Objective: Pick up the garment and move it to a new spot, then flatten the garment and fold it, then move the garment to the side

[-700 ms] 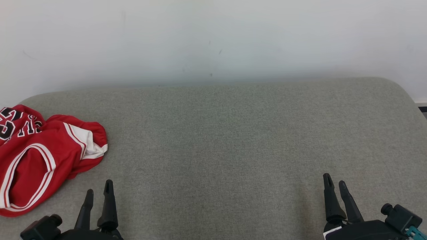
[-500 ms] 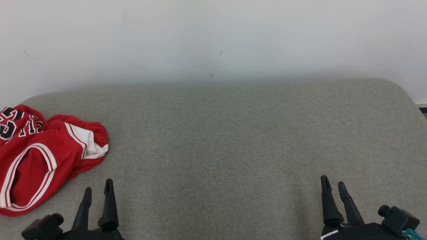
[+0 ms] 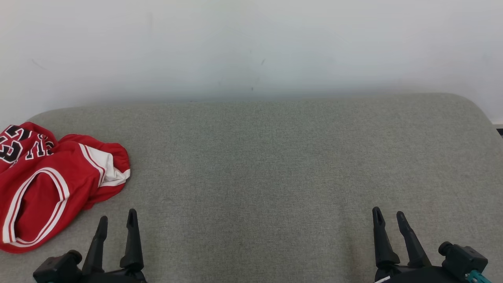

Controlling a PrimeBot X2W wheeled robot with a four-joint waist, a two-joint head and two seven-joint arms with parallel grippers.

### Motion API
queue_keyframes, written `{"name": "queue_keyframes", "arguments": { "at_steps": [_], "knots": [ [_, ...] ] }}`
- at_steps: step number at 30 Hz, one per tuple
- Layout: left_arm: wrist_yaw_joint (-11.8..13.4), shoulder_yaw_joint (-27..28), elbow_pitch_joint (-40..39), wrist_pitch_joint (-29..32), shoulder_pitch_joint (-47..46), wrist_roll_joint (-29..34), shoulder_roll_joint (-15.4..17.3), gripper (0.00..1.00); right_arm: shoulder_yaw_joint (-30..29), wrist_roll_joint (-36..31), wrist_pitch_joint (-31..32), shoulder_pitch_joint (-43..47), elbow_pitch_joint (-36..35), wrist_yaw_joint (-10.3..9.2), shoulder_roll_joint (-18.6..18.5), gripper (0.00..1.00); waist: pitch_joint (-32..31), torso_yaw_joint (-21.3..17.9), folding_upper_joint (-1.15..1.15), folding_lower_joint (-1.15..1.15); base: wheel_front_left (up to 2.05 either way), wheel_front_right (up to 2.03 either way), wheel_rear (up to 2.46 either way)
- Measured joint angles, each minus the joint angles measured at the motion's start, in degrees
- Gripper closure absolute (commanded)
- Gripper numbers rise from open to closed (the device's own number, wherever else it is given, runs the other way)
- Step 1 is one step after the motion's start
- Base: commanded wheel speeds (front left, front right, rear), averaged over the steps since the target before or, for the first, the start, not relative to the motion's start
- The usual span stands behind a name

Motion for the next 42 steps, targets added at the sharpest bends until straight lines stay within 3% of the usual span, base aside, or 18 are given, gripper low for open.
{"name": "queue_keyframes", "arguments": {
  "at_steps": [24, 34, 42],
  "knots": [
    [-0.60, 0.44, 1.22, -2.99, 0.53, 10.16, 0.01, 0.00, 1.27, -11.32, -3.02, 1.09, -1.51, 0.00, 0.00, 0.00, -0.73, 0.08, 0.00, 0.00, 0.00, 0.00, 0.00],
    [-1.16, 0.71, 2.49, -3.97, 1.32, 11.46, 0.03, 0.00, 0.70, -14.90, -4.09, 2.08, -1.96, 0.00, 0.00, 0.00, -1.45, 0.55, 0.00, 0.00, 0.00, 0.00, 0.00],
    [-1.68, 1.23, 2.94, -3.89, 1.54, 11.26, 0.15, 0.00, -1.03, -14.08, -5.01, 3.44, -2.19, 0.00, -0.02, 0.00, -1.97, 0.51, 0.00, 0.00, 0.00, 0.00, 0.00]
  ]
}}
